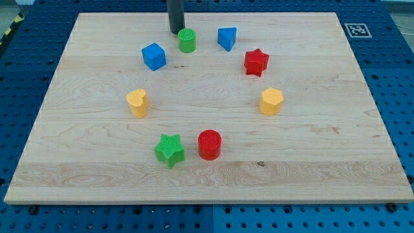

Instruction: Move the yellow hexagon towards down

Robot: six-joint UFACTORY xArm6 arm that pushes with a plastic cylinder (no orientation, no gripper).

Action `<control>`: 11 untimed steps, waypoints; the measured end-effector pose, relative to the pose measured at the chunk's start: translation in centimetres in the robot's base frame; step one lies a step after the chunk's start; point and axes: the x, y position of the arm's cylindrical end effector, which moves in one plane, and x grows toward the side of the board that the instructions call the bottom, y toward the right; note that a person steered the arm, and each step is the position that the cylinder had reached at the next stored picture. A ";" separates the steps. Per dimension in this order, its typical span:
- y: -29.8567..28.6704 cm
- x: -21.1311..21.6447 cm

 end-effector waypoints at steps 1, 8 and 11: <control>1.2 -2.0; 21.6 -1.2; 22.5 4.6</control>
